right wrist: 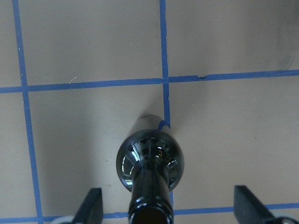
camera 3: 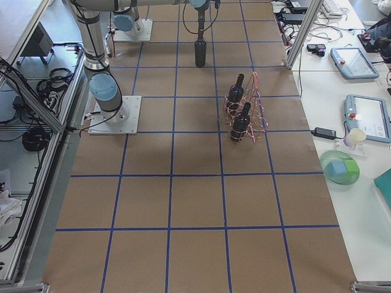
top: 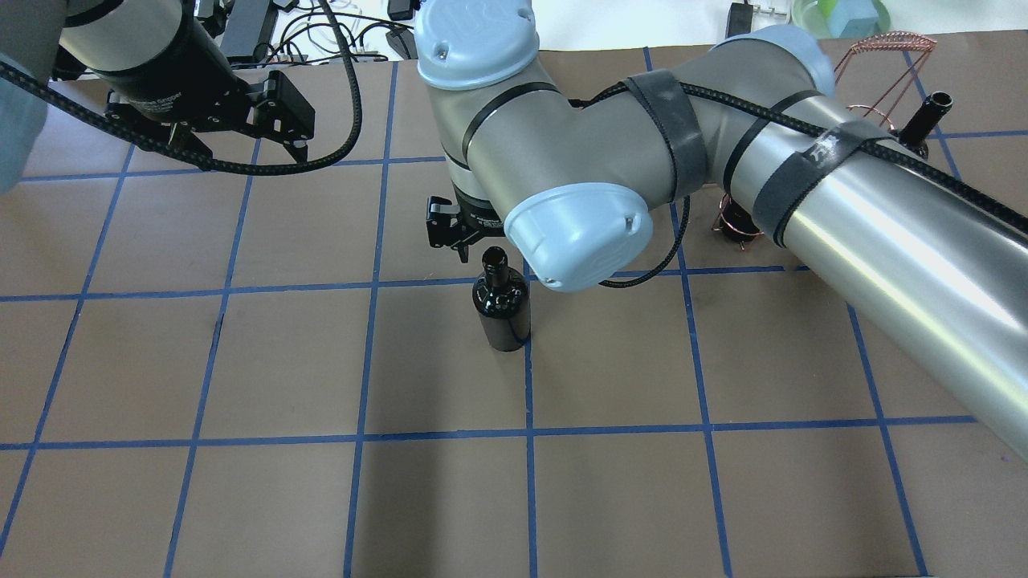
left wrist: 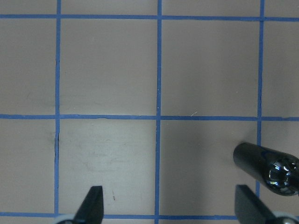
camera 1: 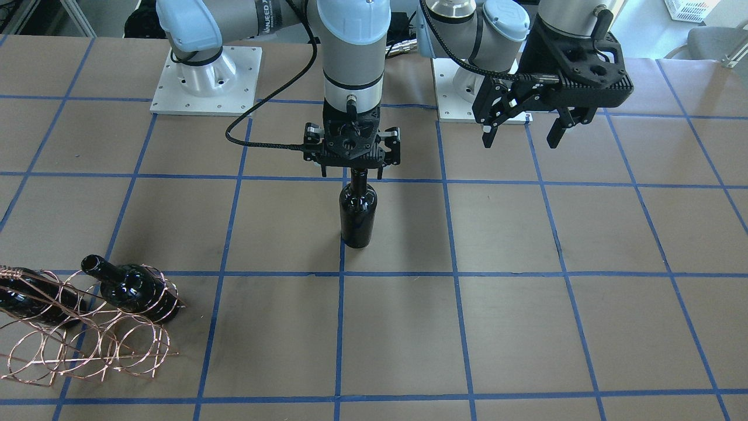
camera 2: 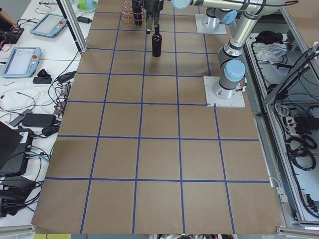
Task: Place wine into wine basket
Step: 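Lower the right gripper around the bottle neck and close it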
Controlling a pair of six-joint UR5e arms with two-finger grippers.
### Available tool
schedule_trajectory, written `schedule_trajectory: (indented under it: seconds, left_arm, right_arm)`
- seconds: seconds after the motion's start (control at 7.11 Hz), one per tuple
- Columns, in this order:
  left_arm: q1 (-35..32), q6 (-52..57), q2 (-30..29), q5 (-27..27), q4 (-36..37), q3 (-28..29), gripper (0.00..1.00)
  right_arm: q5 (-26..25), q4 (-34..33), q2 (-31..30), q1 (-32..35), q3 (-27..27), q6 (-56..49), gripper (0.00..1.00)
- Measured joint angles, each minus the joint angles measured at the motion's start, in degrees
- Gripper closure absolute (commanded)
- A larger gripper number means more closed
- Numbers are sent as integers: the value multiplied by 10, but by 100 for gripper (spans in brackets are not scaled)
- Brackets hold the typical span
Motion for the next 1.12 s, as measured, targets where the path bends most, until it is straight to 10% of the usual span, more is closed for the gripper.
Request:
schedule_trajectory:
  seconds: [1.12]
  left_arm:
    - [6,-2,4,37,4,-1,0]
  right_arm:
    - [1,-10,24,1,2,1,32]
